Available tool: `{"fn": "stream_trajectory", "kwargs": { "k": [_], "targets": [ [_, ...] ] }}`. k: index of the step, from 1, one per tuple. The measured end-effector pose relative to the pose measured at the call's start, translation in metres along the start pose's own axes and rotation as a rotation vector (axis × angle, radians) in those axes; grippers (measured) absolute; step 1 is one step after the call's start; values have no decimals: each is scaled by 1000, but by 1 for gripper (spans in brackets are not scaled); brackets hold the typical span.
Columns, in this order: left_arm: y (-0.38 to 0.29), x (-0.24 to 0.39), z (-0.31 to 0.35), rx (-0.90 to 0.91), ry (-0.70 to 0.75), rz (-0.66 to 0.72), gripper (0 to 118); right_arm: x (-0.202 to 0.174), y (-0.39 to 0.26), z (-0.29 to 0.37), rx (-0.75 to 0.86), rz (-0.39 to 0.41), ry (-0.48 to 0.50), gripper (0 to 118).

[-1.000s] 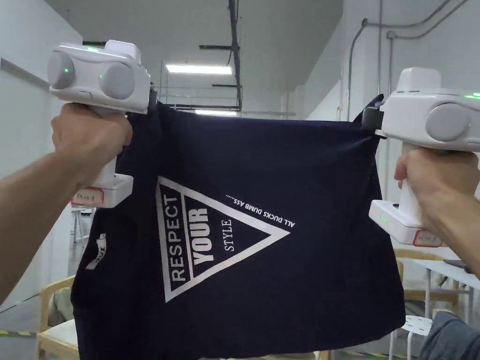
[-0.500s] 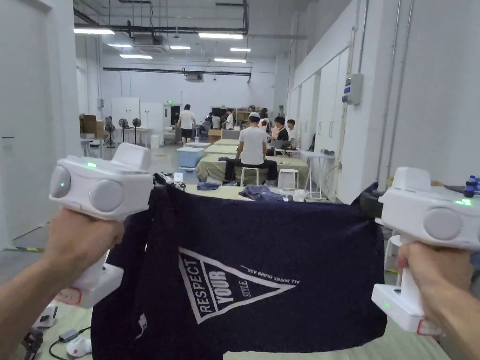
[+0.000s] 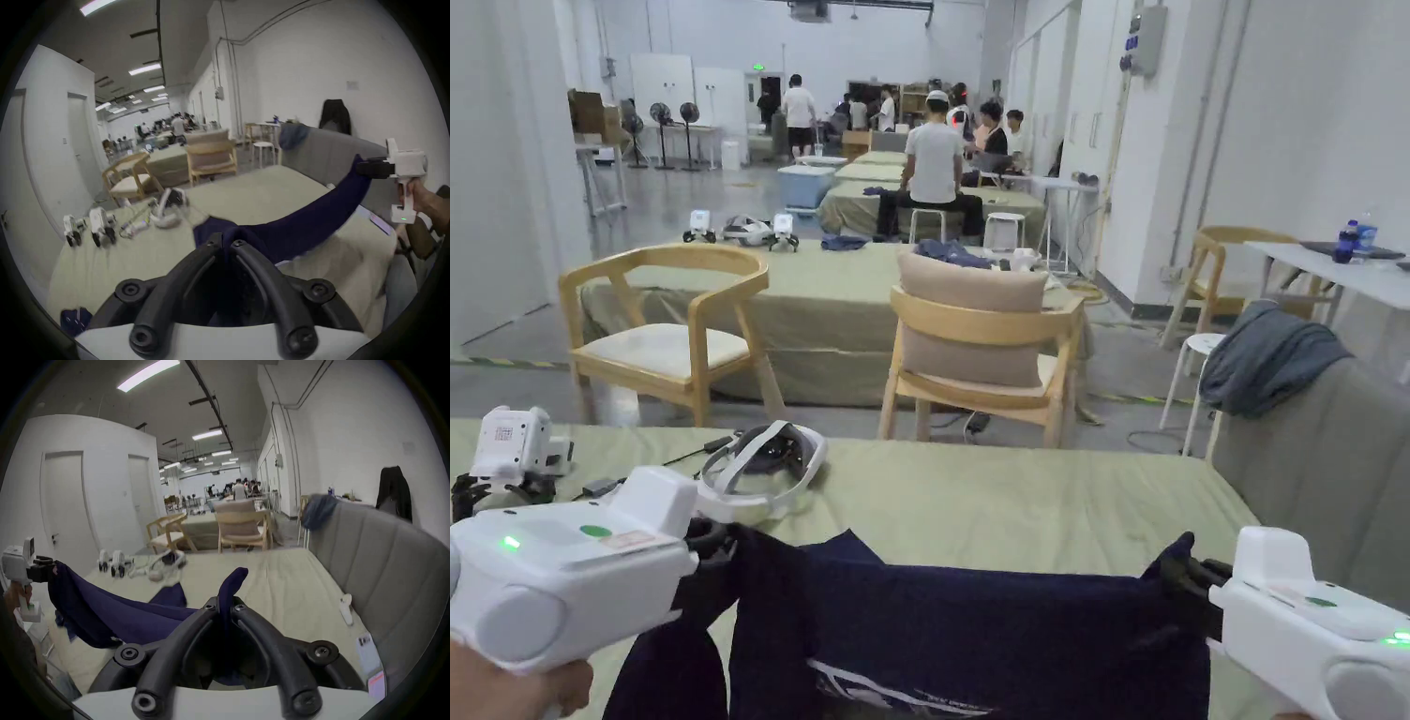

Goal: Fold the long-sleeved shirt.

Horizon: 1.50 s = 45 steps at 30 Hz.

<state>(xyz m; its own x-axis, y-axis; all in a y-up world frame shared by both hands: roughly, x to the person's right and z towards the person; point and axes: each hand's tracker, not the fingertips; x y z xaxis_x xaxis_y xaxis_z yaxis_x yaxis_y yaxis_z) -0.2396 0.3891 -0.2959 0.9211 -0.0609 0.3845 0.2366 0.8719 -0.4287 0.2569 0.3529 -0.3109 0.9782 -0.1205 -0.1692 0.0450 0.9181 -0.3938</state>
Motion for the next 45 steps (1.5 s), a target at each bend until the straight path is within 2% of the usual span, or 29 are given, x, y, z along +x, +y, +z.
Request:
{"fn": "stream_trajectory", "kwargs": {
  "k": [2, 3, 4, 7, 10, 12, 14, 15, 19, 20, 21, 22, 23, 24, 25, 26, 27, 29, 32, 33, 34, 36, 37, 38, 40, 42, 43, 44, 45],
  "targets": [
    [-39, 18, 17, -65, -66, -57, 7, 0, -40, 22, -76, 35, 13, 4],
    [-59, 27, 23, -116, -77, -36, 7, 0, -63, 36, -84, 19, -13, 4],
    [-79, 37, 30, -174, -134, -45, 7, 0, -81, 47, -140, 37, 6, 4],
    [-131, 66, 46, -316, -213, -133, 7, -3, -133, 79, -246, 51, -3, 4],
    [-168, 89, 61, -428, -224, -170, 7, -1, -175, 101, -353, -4, -12, 4],
    [-178, 93, 72, -432, -257, -136, 7, 0, -193, 113, -379, -38, -47, 4],
    [-186, 94, 79, -457, -269, -42, 7, 3, -205, 120, -428, -71, -38, 4],
    [-190, 96, 79, -465, -271, -58, 7, 3, -210, 121, -472, -102, -60, 4],
    [-207, 102, 65, -521, -254, 11, 7, 1, -225, 111, -529, -96, -64, 5],
    [-209, 102, 60, -523, -244, 19, 10, 1, -228, 107, -558, -87, -66, 15],
    [-209, 102, 55, -529, -223, 47, 24, 2, -230, 102, -569, -93, -83, 38],
    [-211, 101, 52, -535, -204, 99, 51, 2, -231, 100, -563, -105, -100, 74],
    [-208, 100, 51, -528, -182, 95, 97, 1, -229, 100, -557, -80, -122, 115],
    [-206, 102, 50, -527, -166, 87, 111, 1, -224, 100, -541, -72, -123, 117],
    [-200, 101, 50, -508, -99, 47, 106, 4, -217, 103, -497, -74, -140, 115],
    [-185, 97, 54, -441, -138, -1, 102, 7, -205, 108, -440, -81, -145, 115],
    [-172, 95, 55, -423, -134, 39, 104, 7, -194, 109, -392, -100, -127, 115],
    [-145, 90, 48, -346, -95, 121, 108, 3, -171, 106, -282, -73, -160, 115],
    [-123, 93, 27, -221, -8, 225, 109, -5, -144, 102, -155, -37, -182, 113],
    [-114, 91, 19, -199, 13, 277, 107, -11, -139, 96, -121, -37, -168, 106],
    [-108, 86, 10, -157, 22, 319, 97, -13, -136, 92, -99, -39, -152, 89],
    [-102, 84, -11, -123, 26, 366, 29, -16, -138, 80, -102, -33, -184, 13],
    [-101, 85, -24, -123, 56, 346, 6, -14, -141, 72, -115, -22, -209, 0],
    [-103, 82, -35, -110, 114, 330, 4, -10, -145, 63, -129, -29, -191, 0],
    [-103, 80, -56, -128, 108, 272, 4, 2, -150, 43, -198, -93, -152, 0],
    [-100, 79, -67, -148, 113, 294, 4, 14, -149, 21, -224, -75, -212, 2],
    [-101, 77, -75, -163, 111, 303, 4, 23, -145, 5, -245, -85, -223, 21],
    [-103, 75, -82, -173, 120, 313, 4, 34, -142, -11, -267, -88, -218, 79],
    [-105, 72, -90, -181, 124, 323, 4, 49, -138, -34, -319, -92, -235, 118]
  ]
}}
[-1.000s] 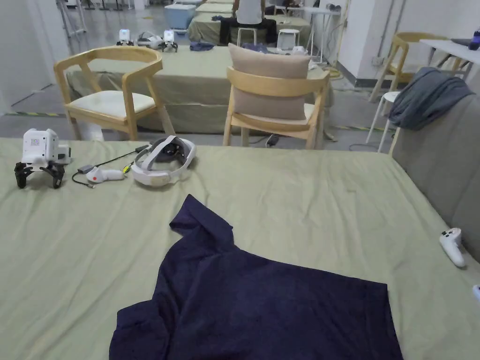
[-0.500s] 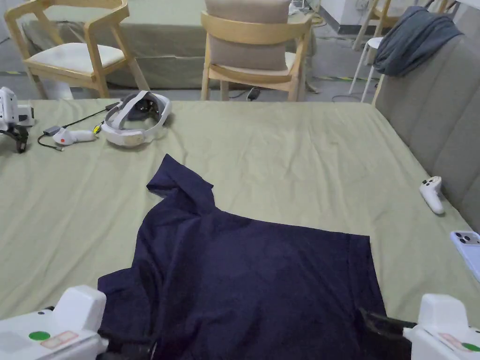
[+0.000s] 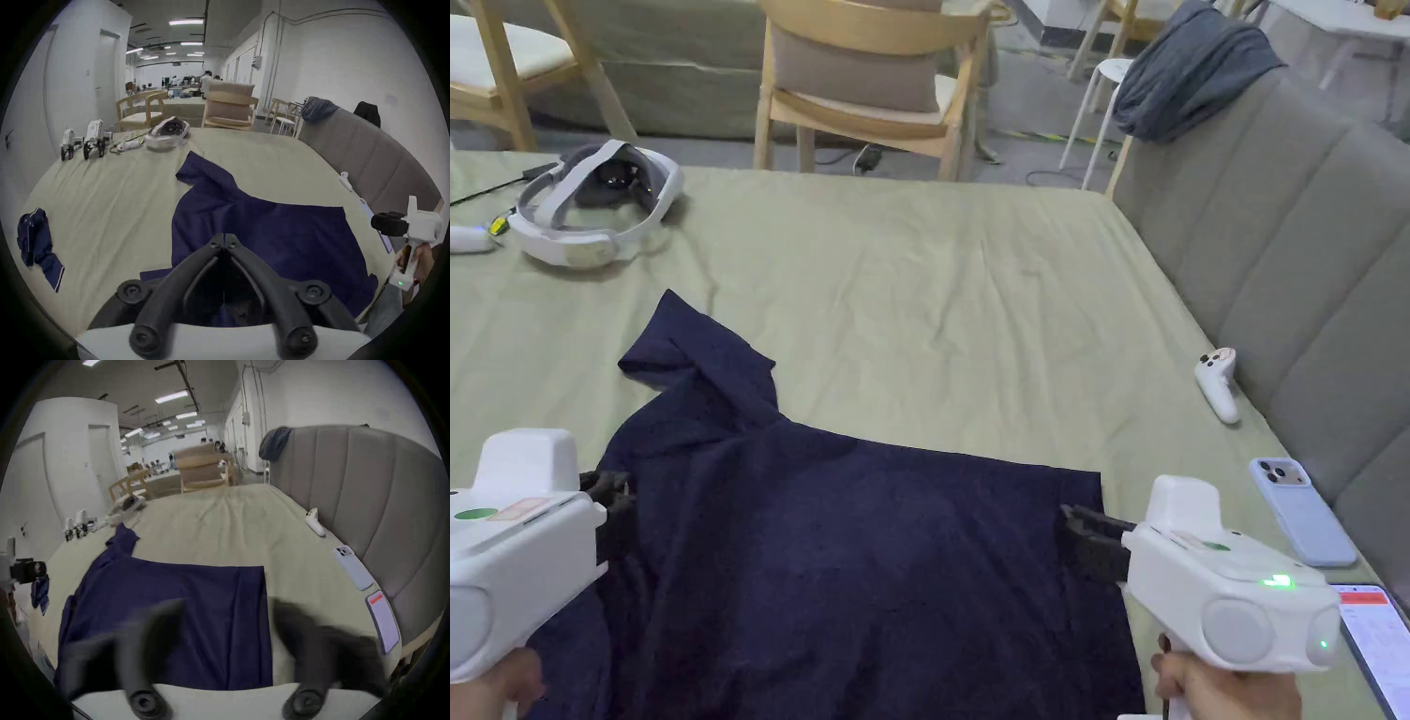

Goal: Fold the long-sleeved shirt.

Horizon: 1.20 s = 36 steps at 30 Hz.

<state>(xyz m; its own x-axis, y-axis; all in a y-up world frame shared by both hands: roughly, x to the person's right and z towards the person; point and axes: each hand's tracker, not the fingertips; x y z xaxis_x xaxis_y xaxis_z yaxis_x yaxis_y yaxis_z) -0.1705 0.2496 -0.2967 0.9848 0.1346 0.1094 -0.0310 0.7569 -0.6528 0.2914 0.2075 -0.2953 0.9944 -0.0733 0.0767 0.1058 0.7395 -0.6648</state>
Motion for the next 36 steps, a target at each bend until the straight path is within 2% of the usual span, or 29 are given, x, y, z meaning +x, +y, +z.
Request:
{"fn": "stream_trajectory", "kwargs": {
  "k": [1, 2, 5, 7, 9, 11, 12, 13, 14, 15, 16, 17, 18, 19, 20, 23, 26, 27, 29, 30, 33, 36],
  "targets": [
    [3, -6, -9, -12, -2, 7, 4, 7, 9, -25, -48, -10, -9, 113],
    [3, -8, -16, -23, 1, 19, 4, 7, 26, -14, -1, -32, -20, 111],
    [2, -15, -36, -61, 14, 42, 4, 24, 43, -80, -115, -40, -52, 112],
    [-2, -21, -47, -89, 22, 57, 4, 27, 45, -114, -164, -1, -45, 109],
    [-6, -28, -55, -113, 30, 77, 4, 33, 40, -148, -228, -10, -40, 87],
    [-9, -35, -60, -131, 35, 77, 4, 30, 33, -156, -246, -21, -35, 49],
    [-10, -40, -63, -137, 37, 81, 4, 33, 30, -158, -269, -7, -42, 46],
    [-11, -44, -66, -155, 38, 87, 8, 29, 27, -153, -245, 4, -55, 34],
    [-11, -49, -68, -165, 35, 93, 28, 27, 26, -149, -227, 0, -43, 9],
    [-10, -55, -71, -168, 33, 102, 43, 25, 26, -148, -220, -16, 8, 9],
    [-7, -60, -77, -187, 26, 101, 53, 30, 26, -150, -214, -34, 40, 9],
    [-2, -65, -87, -206, 24, 100, 53, 26, 26, -150, -218, -20, -16, 9],
    [4, -69, -96, -220, 34, 100, 82, 24, 25, -153, -222, -19, -7, 9],
    [12, -73, -108, -240, 40, 90, 102, 26, 24, -155, -227, -18, -5, 9],
    [20, -78, -116, -255, 28, 63, 111, 29, 24, -155, -227, -25, -3, 9],
    [48, -91, -166, -285, 47, 44, 109, 35, 24, -157, -235, -74, 19, 9],
    [61, -103, -207, -363, 39, 65, 106, 23, 24, -141, -227, -69, 23, 9],
    [62, -107, -218, -376, 28, 93, 100, 20, 23, -139, -228, -70, 27, 9],
    [59, -111, -232, -409, 1, 87, 75, 30, 24, -146, -239, -86, 40, 9],
    [58, -111, -237, -404, 19, 89, 67, 30, 23, -144, -239, -94, 44, 9],
    [58, -109, -235, -384, 16, 84, 72, 36, 24, -149, -244, -100, 55, 9],
    [63, -102, -237, -324, 2, 32, 92, 36, 25, -150, -246, -97, 58, 9]
  ]
}}
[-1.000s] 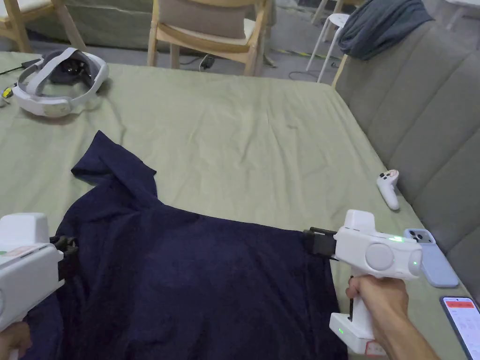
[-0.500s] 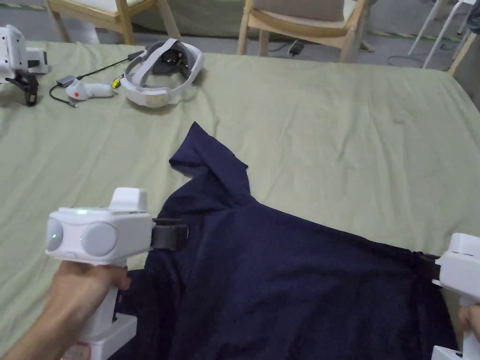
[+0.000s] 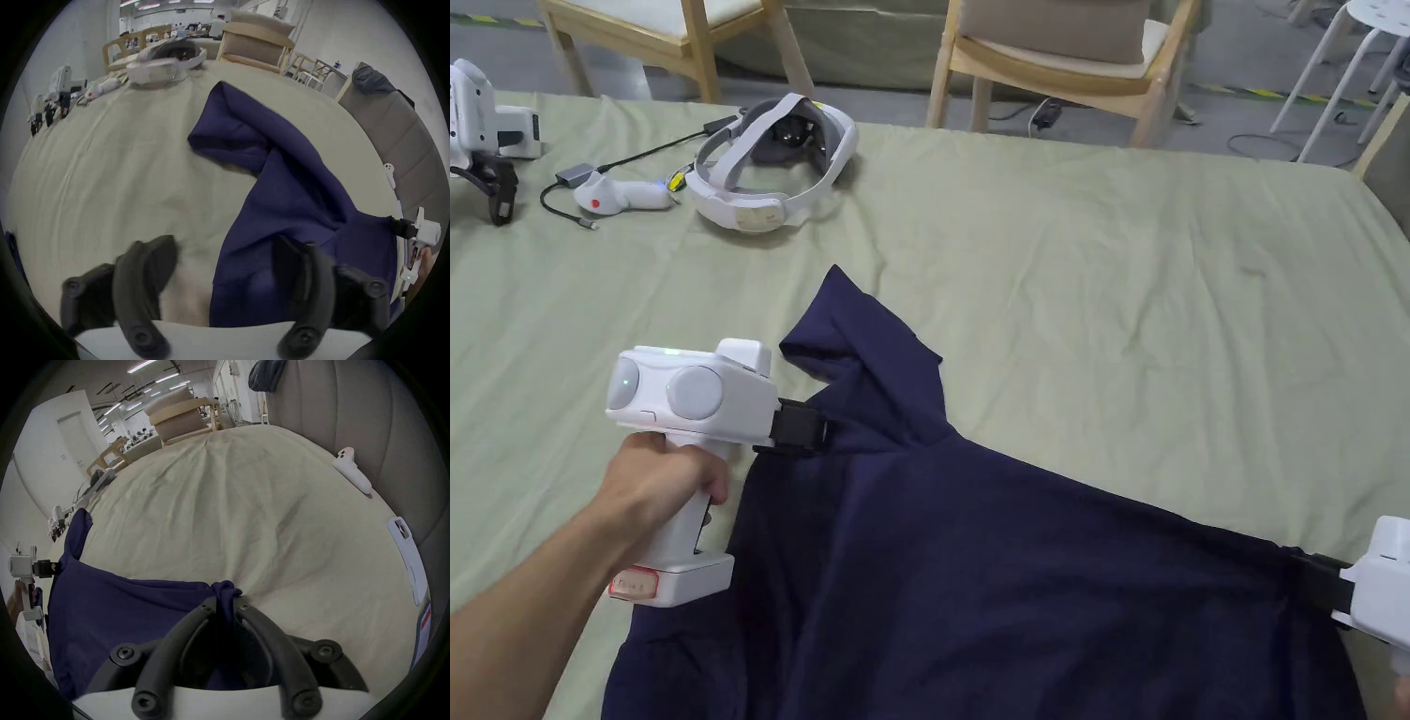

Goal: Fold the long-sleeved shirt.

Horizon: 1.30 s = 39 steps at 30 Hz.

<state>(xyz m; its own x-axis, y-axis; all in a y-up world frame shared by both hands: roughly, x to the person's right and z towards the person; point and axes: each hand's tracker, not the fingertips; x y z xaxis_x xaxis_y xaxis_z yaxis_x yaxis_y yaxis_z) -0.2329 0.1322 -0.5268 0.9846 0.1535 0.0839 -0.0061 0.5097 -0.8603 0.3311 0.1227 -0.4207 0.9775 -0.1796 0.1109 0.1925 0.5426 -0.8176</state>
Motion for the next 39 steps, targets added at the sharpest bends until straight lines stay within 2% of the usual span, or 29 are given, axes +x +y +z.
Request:
{"fn": "stream_trajectory", "kwargs": {
  "k": [1, 3, 4, 5, 6, 9, 12, 14, 19, 29, 32, 35, 39],
  "targets": [
    [0, 2, 1, -12, -14, -1, 89, 0, 0, 0, 2, 1, 0, 9],
    [-3, 7, -6, -80, -75, 19, 56, 1, 0, 0, 5, -1, 0, 9],
    [-6, 11, -8, -92, -21, -15, 43, 5, 0, -4, 5, -4, 1, 9],
    [-6, 9, -3, -36, 53, -70, 13, 6, 0, -4, 5, -5, 2, 9],
    [-7, 7, 1, -31, 49, -59, 7, 7, 1, -4, 5, -7, 4, 9],
    [-11, -4, 19, 15, -61, 57, 7, 2, 1, 2, 8, -9, -3, 9],
    [-16, -4, 39, 23, -45, 25, 7, -2, 0, 16, 34, -29, 2, 9],
    [-16, -4, 59, 59, -91, 37, 7, -5, 2, 33, 95, -33, 16, 9],
    [-20, 4, 122, 199, -130, 25, 7, -14, 10, 91, 216, 13, 75, 8],
    [-28, 15, 303, 557, -114, -15, 6, -46, 38, 260, 532, 78, 222, 7],
    [-20, 19, 368, 679, -91, -31, 6, -63, 60, 323, 654, 140, 244, 7],
    [-1, 24, 432, 786, -90, -32, 6, -79, 86, 386, 769, 161, 292, 7],
    [28, 40, 509, 917, -33, -117, 6, -101, 126, 456, 885, 209, 315, 7]
  ]
}}
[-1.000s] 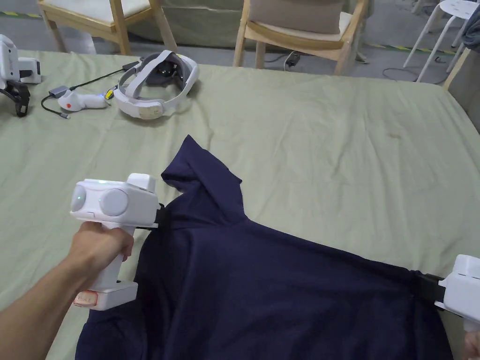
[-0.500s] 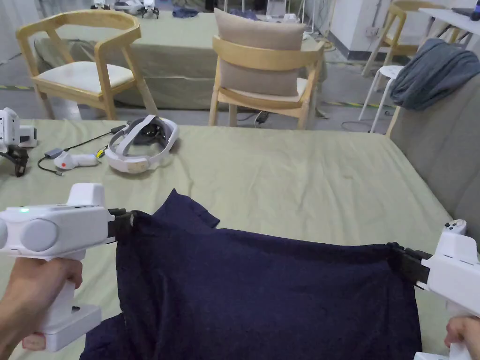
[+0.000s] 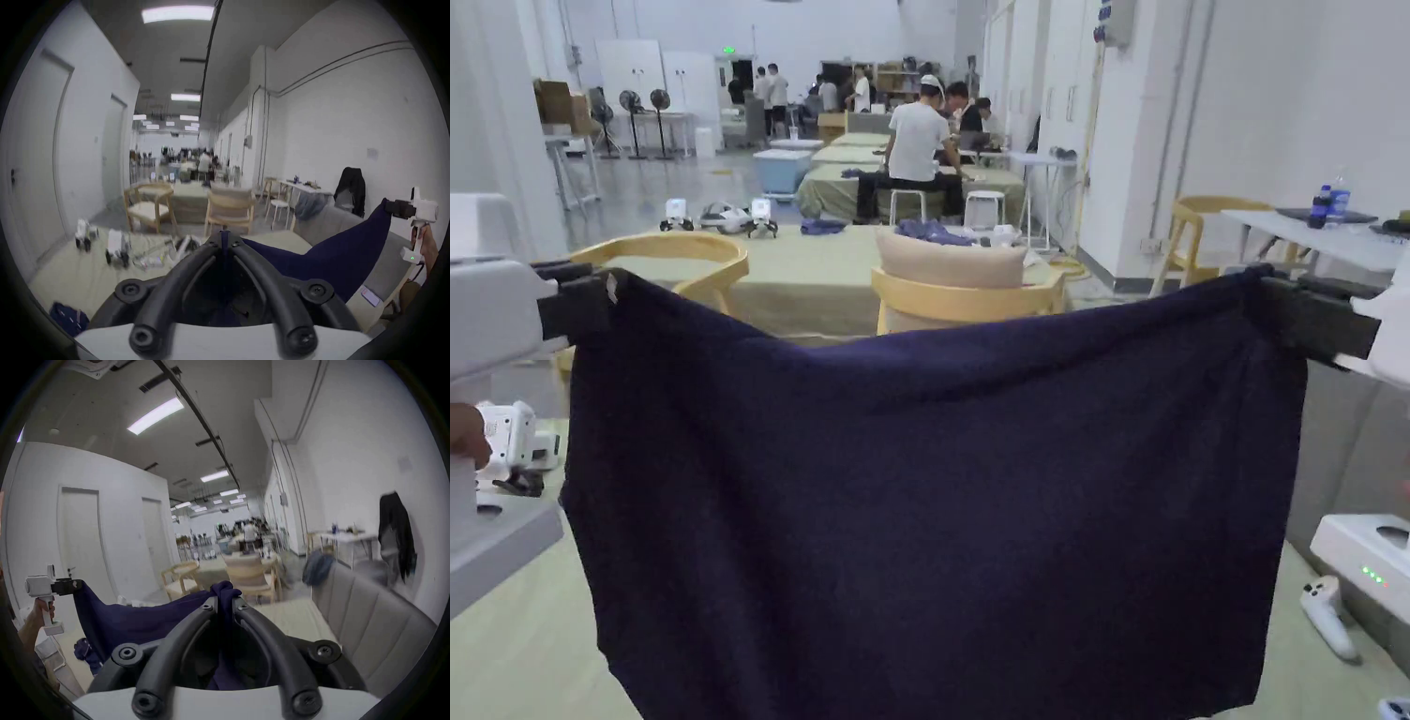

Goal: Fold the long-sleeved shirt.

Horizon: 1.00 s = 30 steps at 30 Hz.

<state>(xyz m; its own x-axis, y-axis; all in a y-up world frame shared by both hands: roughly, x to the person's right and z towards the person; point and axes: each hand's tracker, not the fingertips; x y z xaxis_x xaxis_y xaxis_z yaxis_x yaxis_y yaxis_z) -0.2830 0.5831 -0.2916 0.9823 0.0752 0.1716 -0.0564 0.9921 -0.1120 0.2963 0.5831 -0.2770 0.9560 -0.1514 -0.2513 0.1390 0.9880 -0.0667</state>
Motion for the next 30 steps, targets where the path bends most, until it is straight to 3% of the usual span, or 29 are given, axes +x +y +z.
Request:
{"fn": "stream_trajectory", "kwargs": {
  "k": [13, 19, 22, 30],
  "targets": [
    [218, 10, -37, 184, 131, -46, 6, -34, 204, -66, 130, 48, -82, 7],
    [274, 5, -83, 205, 160, 6, 6, -47, 246, -112, 149, 117, -170, 7],
    [291, 11, -114, 210, 246, -107, 6, -42, 263, -141, 166, 121, -183, 7],
    [339, 12, -193, 270, 305, -113, 6, -44, 291, -227, 217, 185, -251, 7]
  ]
}}
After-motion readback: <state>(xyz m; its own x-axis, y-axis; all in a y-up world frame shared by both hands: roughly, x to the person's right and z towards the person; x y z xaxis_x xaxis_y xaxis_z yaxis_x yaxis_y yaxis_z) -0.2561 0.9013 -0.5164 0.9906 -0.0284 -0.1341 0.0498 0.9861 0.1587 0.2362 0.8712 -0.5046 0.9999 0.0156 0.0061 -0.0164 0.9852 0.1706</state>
